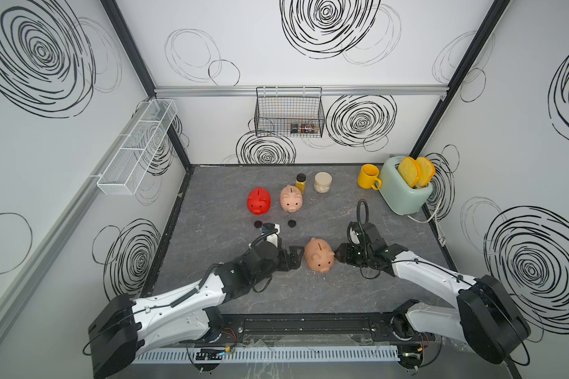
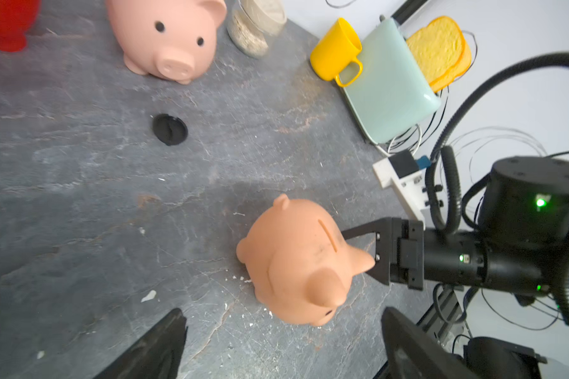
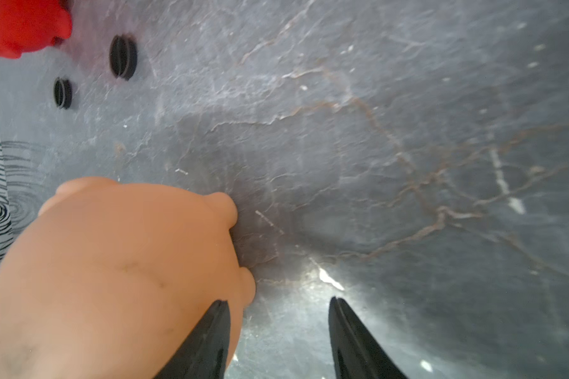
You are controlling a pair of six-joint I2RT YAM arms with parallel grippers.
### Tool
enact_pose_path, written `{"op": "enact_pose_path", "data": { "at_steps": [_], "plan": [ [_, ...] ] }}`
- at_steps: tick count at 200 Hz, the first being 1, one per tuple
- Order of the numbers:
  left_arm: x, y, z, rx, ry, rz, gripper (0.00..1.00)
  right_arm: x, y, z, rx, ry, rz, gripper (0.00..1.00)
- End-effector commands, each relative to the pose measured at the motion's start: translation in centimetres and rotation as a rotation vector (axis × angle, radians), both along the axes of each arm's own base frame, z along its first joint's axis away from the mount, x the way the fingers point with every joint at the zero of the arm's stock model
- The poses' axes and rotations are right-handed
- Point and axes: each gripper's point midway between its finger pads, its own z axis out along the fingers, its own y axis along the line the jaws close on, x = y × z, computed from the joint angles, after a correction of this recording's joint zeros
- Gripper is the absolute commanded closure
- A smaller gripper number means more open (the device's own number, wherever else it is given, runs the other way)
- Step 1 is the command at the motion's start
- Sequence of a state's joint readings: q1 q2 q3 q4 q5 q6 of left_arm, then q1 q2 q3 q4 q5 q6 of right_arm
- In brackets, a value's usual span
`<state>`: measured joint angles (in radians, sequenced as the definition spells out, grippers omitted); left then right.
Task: Open piggy banks
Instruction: Move the piggy bank to the center of the board.
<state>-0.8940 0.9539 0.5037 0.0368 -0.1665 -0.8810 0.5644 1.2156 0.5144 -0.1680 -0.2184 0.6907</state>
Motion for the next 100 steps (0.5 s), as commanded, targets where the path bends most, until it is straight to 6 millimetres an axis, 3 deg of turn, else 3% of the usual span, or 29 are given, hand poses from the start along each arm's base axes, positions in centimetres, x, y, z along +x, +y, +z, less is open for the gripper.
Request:
{"op": "enact_pose_path", "data": {
  "at_steps": [1, 39, 73, 100],
  "plan": [
    [0.6, 1.9, 0.0, 0.01, -0.006, 0.056, 0.04, 0.6, 2.4, 2.0, 0.077, -0.045, 0.018, 0.46],
    [1.1, 1.4, 0.8, 0.08, -0.038, -0.027, 0.04, 0.3, 3.3, 2.0, 0.109, -0.046, 0.025, 0.46],
    [0.7, -0.5, 1.1, 0.165, -0.041, -0.04, 0.04, 0.5, 1.7, 2.4, 0.094, -0.103, -0.037, 0.36],
    [0.1, -2.0, 0.8, 0.167, -0.008, -0.037, 0.04, 0.1, 1.0, 1.6, 0.082, -0.097, -0.041, 0.36]
  ]
}}
